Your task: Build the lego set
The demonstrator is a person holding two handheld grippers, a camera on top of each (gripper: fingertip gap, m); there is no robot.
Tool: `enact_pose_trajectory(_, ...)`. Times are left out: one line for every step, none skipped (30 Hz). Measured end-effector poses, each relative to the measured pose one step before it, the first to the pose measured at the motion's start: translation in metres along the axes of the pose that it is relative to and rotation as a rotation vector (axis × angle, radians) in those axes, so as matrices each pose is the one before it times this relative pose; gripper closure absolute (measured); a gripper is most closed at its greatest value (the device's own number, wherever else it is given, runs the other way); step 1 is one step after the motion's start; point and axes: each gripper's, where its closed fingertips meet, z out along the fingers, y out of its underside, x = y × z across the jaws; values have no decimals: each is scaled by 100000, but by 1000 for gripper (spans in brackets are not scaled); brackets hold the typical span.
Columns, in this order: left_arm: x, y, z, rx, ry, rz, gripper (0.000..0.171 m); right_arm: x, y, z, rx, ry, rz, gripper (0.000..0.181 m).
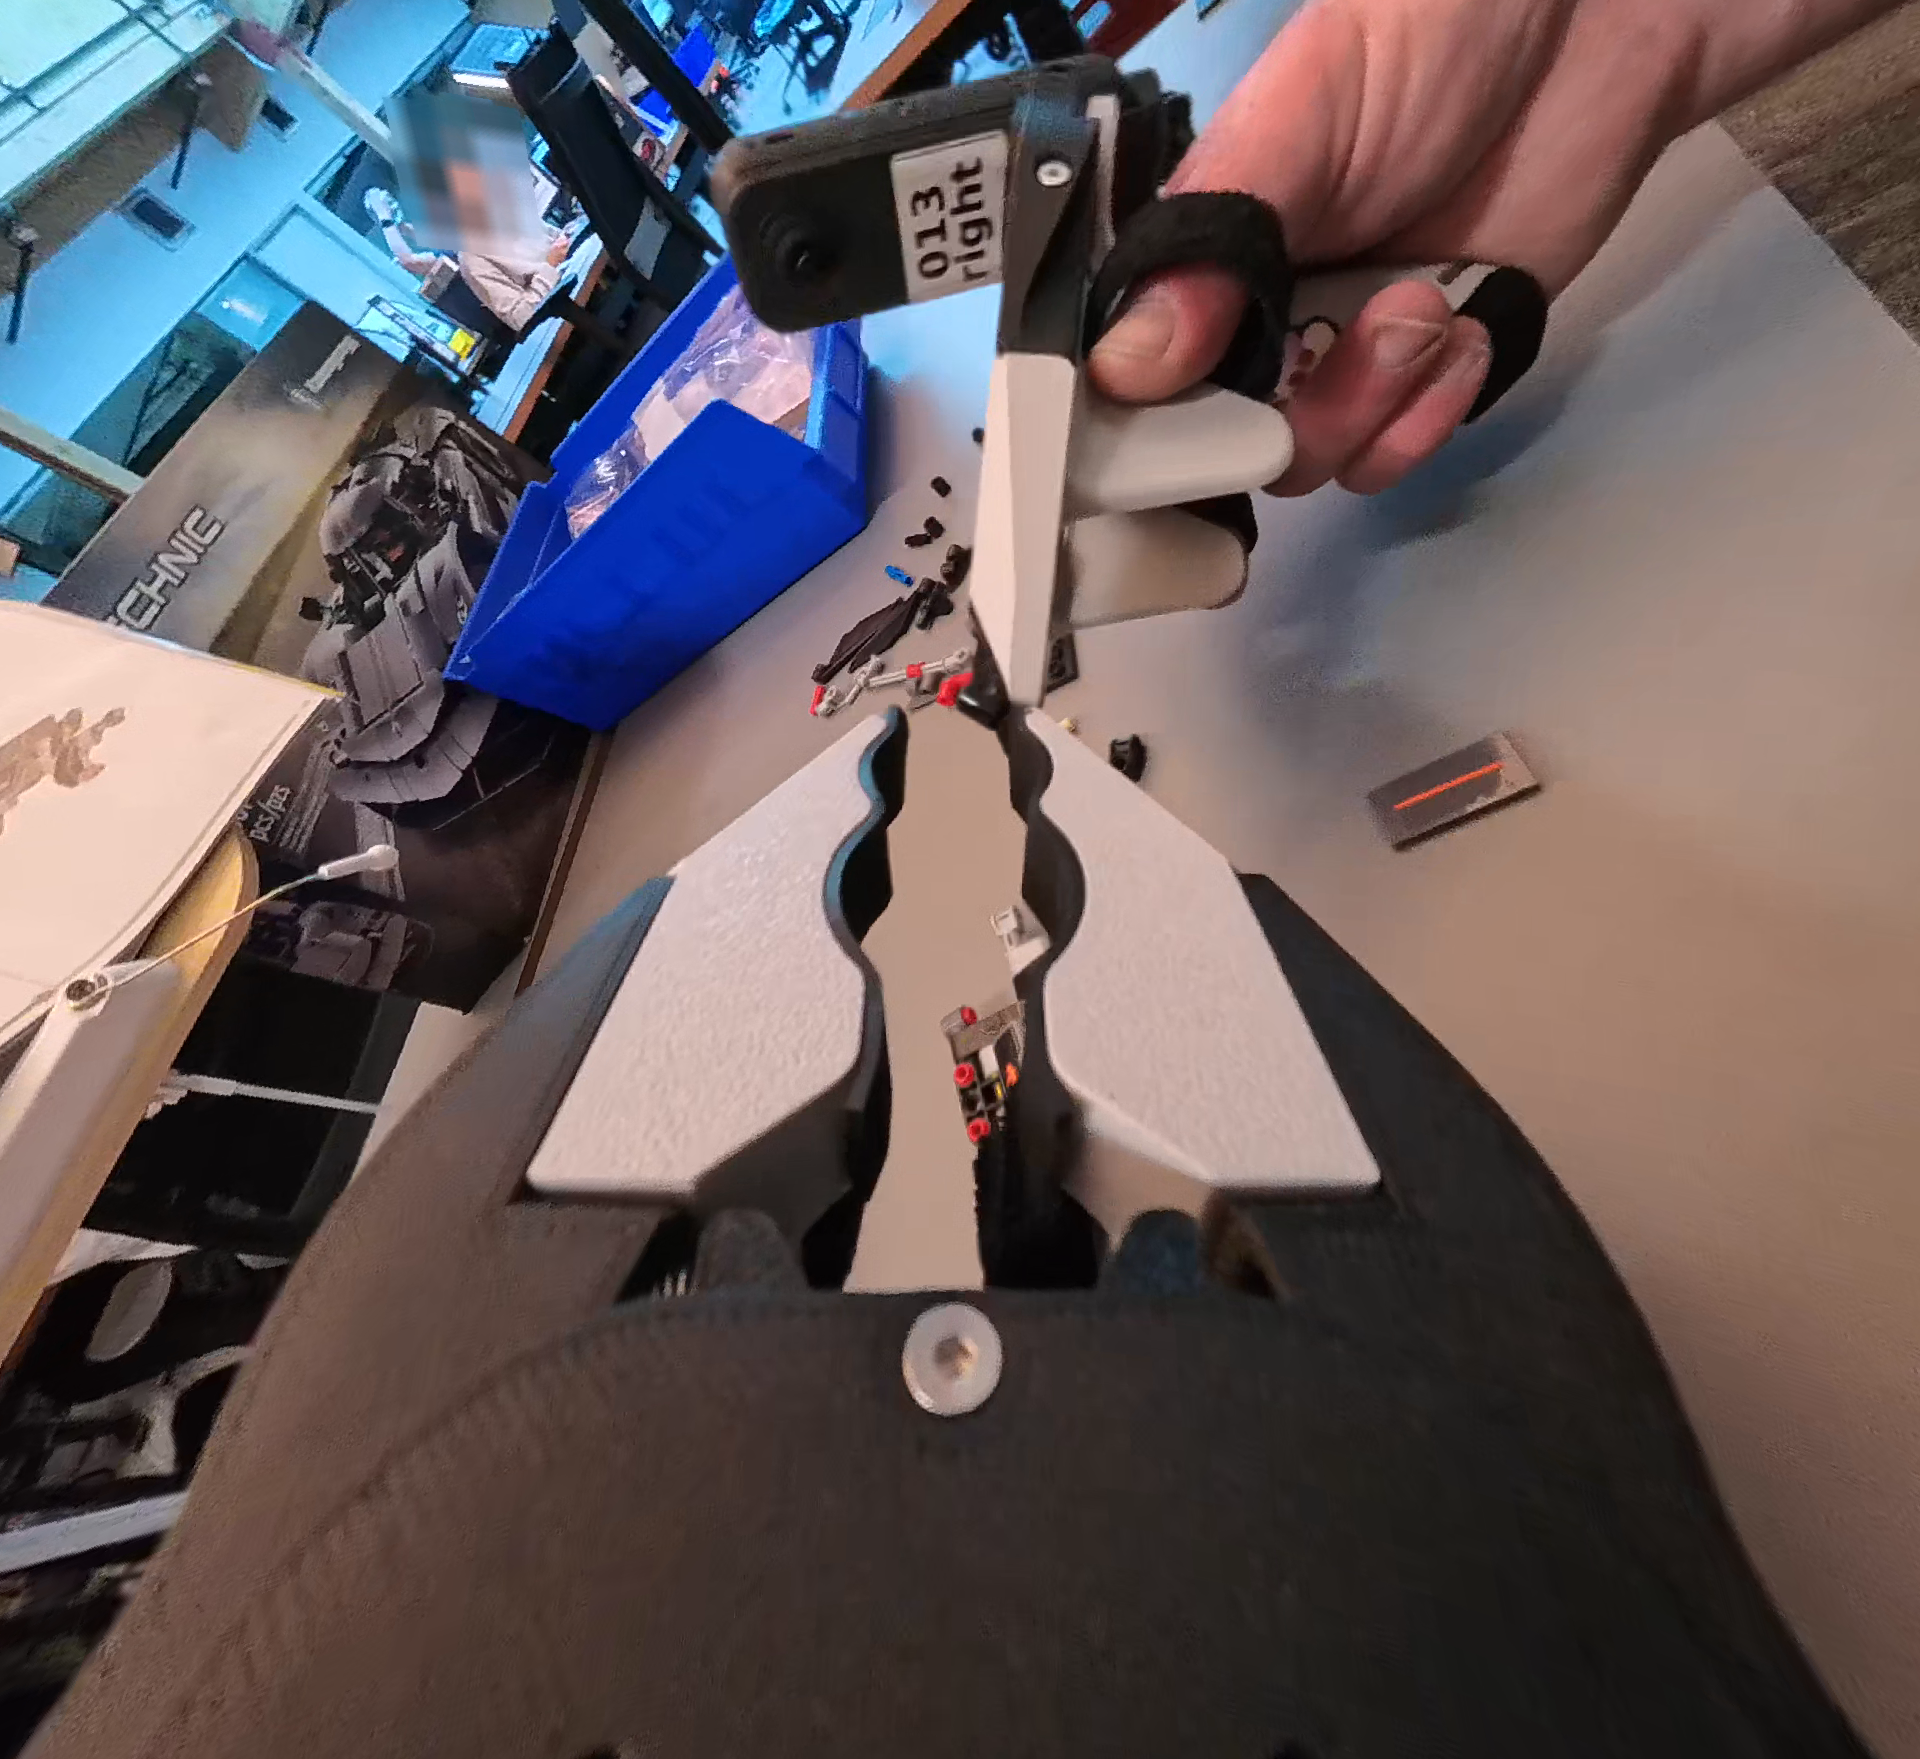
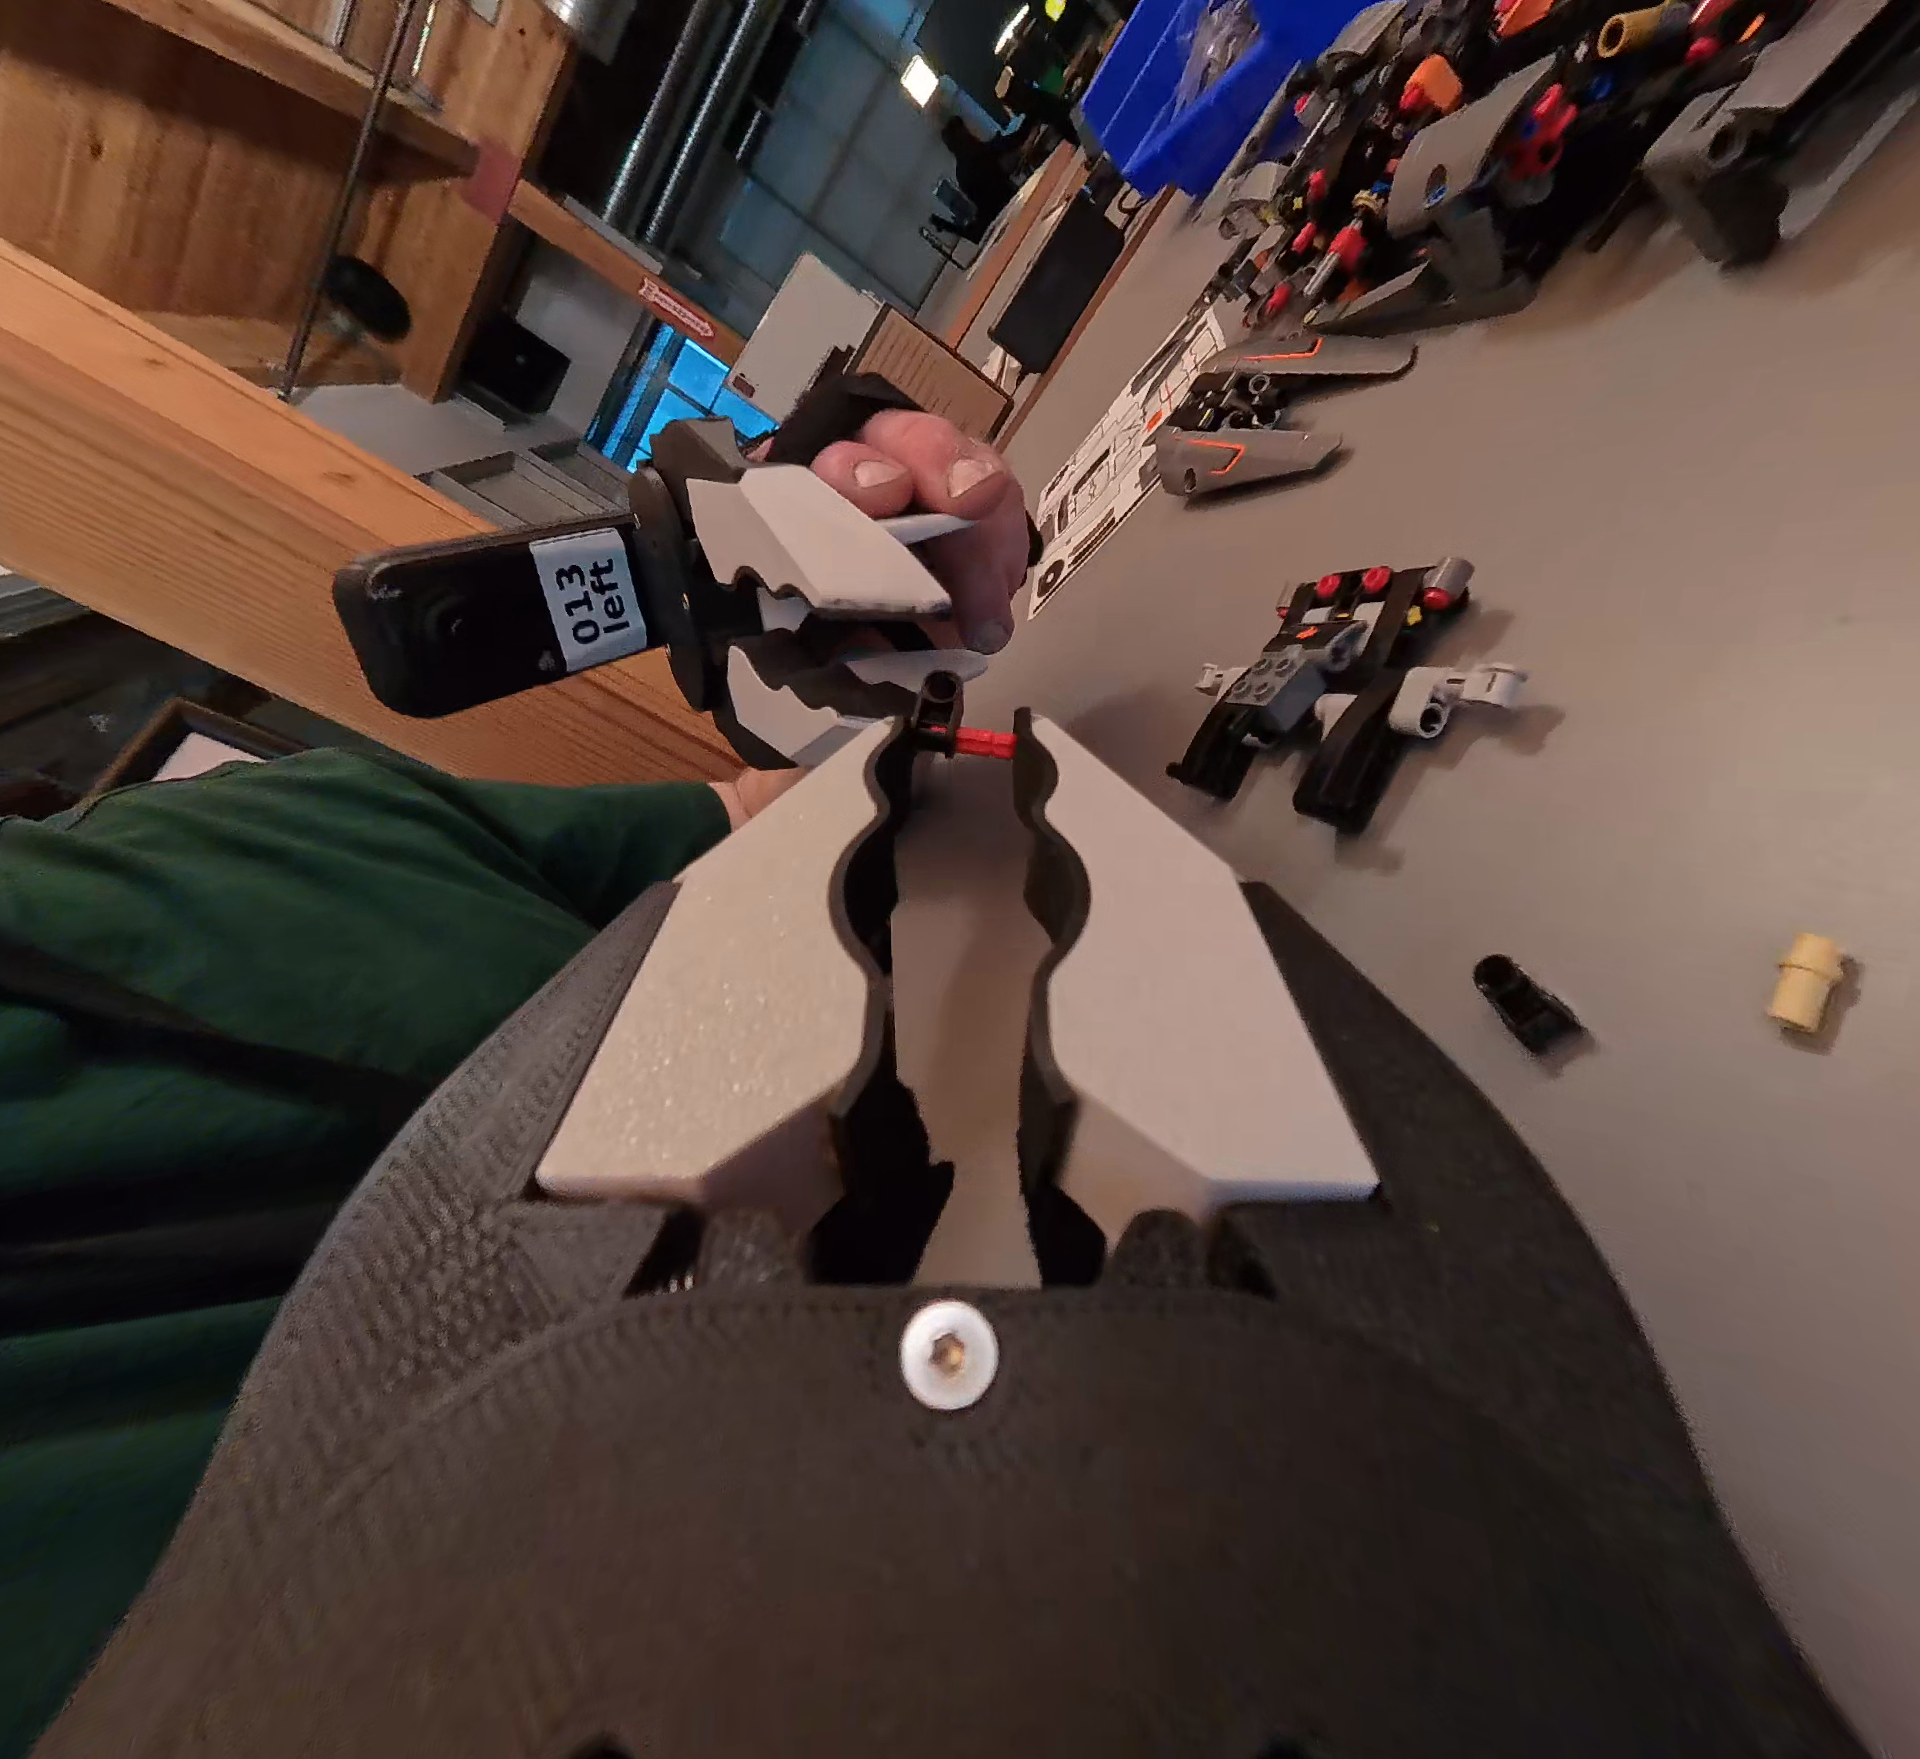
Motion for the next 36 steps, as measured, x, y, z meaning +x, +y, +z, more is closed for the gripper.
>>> enact_pose_trajectory(64,21,38,-508,-145,1301,156,28,15,-32,-270,132,446,164)
enact_pose_trajectory(149,-22,-10,99,544,754,158,71,89,-40,-884,374,246,164)
enact_pose_trajectory(198,-73,-33,464,843,549,160,-102,166,-7,-1408,-774,498,164)
enact_pose_trajectory(232,-111,-9,524,985,885,161,-192,200,28,-1678,-1445,781,165)
enact_pose_trajectory(175,4,52,-364,671,972,161,13,198,25,-1551,-200,714,165)
enact_pose_trajectory(165,93,53,-867,680,1197,160,125,155,1,-1282,505,416,164)
enact_pose_trajectory(127,43,20,-246,673,855,159,-7,184,12,-1431,-463,418,164)
enact_pose_trajectory(27,-70,-34,448,112,216,157,-89,188,28,-1487,-894,558,164)
enact_pose_trajectory(142,-60,-55,65,950,383,156,23,168,30,-1354,-137,306,164)
enact_pose_trajectory(205,-9,-37,-325,1253,669,157,39,138,44,-1230,113,173,164)
enact_pose_trajectory(206,6,-10,-96,1016,739,158,-58,114,48,-1156,-547,342,164)
enact_pose_trajectory(265,-26,26,246,1401,112,163,-60,195,72,-1865,-475,577,164)
enact_pose_trajectory(366,8,59,-50,2078,-341,164,37,334,81,-2815,164,425,164)
enact_pose_trajectory(310,73,86,-352,1570,470,164,42,279,36,-2518,168,165,164)
enact_pose_trajectory(194,-31,46,309,720,273,164,-38,219,-11,-2217,-599,516,165)
enact_pose_trajectory(245,-131,1,749,1550,-700,164,-38,218,-11,-2052,-657,536,164)
enact_pose_trajectory(184,-36,-3,31,1424,-639,165,26,93,0,-1177,23,107,164)
enact_pose_trajectory(-32,51,15,-538,-227,316,165,69,1,15,-614,594,-379,164)
enact_pose_trajectory(8,72,20,-471,107,-54,166,41,16,-7,-710,666,-661,164)
enact_pose_trajectory(9,9,8,273,641,-1523,166,-16,-194,-64,593,616,-1217,164)
enact_pose_trajectory(-305,-29,-13,1031,-810,-3132,166,-71,-503,-174,2693,832,-2019,162)
enact_pose_trajectory(-376,-122,-47,1917,-518,-4361,166,-151,-514,-194,2850,782,-2485,158)
enact_pose_trajectory(-144,-188,-72,2324,1295,-4421,166,-243,-465,-271,2585,766,-3270,154)
enact_pose_trajectory(-325,-66,-49,1491,428,-5277,166,-185,-387,-309,2195,2124,-4829,154)
enact_pose_trajectory(-366,-33,-27,1443,275,-5545,166,-129,-238,-299,1261,3049,-5808,155)
enact_pose_trajectory(-169,-79,-36,1886,1433,-4889,166,-182,-136,-246,352,2537,-5826,156)
enact_pose_trajectory(-85,-132,-49,2171,2071,-5274,166,33,-66,-207,-413,4165,-6790,158)
enact_pose_trajectory(-61,-258,-69,2816,2124,-5280,166,336,32,-168,-1222,6924,-8799,162)
enact_pose_trajectory(45,-156,-27,1855,2671,-4752,166,168,60,-85,-1775,6292,-9182,167)
enact_pose_trajectory(3,-43,-10,1046,1917,-3280,166,-10,-35,-16,-1646,4706,-7075,169)
enact_pose_trajectory(-75,21,-13,539,951,-2570,166,-178,-53,71,-1839,2679,-4966,171)
enact_pose_trajectory(26,1,13,584,1507,-2671,166,-214,-13,143,-1887,1606,-4113,176)
enact_pose_trajectory(90,11,14,346,1504,-1870,166,-55,-22,145,-1413,1900,-3398,177)
enact_pose_trajectory(-88,89,20,-302,-311,-159,166,79,97,133,-1796,1795,-2178,176)
enact_pose_trajectory(-61,273,42,-1748,-281,264,166,31,107,127,-1582,995,-1592,176)
enact_pose_trajectory(-4,105,9,-743,82,103,166,-70,63,105,-858,434,-1814,174)
